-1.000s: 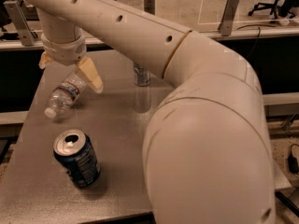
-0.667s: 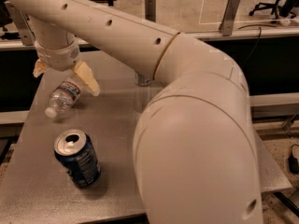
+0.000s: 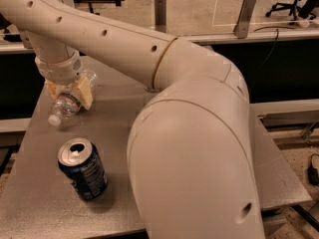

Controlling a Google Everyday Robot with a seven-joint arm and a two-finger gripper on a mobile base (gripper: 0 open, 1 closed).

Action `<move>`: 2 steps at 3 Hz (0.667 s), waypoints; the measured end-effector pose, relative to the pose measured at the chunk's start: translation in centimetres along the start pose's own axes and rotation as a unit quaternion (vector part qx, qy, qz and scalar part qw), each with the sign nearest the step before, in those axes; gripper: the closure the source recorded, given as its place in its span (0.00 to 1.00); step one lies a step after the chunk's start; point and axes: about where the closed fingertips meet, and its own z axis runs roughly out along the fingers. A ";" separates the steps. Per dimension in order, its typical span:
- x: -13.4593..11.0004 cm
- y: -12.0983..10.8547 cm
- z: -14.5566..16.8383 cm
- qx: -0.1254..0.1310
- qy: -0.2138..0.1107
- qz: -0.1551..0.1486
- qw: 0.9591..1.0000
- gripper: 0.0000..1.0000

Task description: Pick water bottle

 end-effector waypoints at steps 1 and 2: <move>0.2 0.3 -0.3 -0.006 0.010 0.013 1.000 0.73; 0.2 0.7 -3.3 0.002 0.003 0.042 0.999 0.96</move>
Offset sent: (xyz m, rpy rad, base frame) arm -0.0122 -0.0306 0.1059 0.0401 0.0598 -0.1860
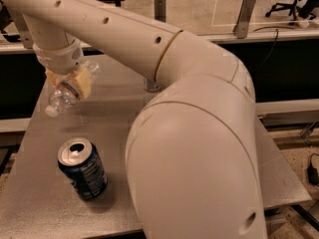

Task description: Pick water bottle

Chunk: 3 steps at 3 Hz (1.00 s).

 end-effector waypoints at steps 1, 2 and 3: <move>-0.2 -0.9 -5.3 0.045 -0.007 0.018 0.999 1.00; -0.7 -1.9 -11.0 0.098 -0.006 0.023 0.995 1.00; -0.9 -2.2 -13.7 0.126 -0.008 0.025 0.992 1.00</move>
Offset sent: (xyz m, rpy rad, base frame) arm -0.0517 -0.0373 0.1498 0.0639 0.0655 -0.0353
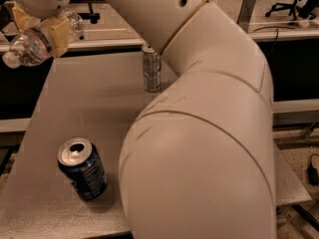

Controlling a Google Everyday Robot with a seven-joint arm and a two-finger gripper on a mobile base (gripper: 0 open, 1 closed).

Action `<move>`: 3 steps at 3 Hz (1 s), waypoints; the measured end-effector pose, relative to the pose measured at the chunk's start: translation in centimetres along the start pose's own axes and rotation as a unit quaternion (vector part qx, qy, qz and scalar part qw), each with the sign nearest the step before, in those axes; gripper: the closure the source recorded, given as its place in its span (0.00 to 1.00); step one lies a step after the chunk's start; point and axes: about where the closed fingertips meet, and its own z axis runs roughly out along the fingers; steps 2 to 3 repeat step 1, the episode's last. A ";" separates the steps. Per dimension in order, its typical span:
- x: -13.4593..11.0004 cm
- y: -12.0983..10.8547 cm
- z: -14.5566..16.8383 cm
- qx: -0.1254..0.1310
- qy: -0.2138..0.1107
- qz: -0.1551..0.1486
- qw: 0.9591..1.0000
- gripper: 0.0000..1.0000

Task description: Pick water bottle

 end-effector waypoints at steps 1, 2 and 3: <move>0.2 -1.1 -0.1 0.021 0.004 0.000 1.000 1.00; 0.2 -1.1 -0.1 0.021 0.004 0.000 1.000 1.00; 0.2 -1.1 -0.1 0.021 0.004 0.000 1.000 1.00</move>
Offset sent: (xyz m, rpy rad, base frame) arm 0.0000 0.0000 0.0000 0.0000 0.0000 0.0000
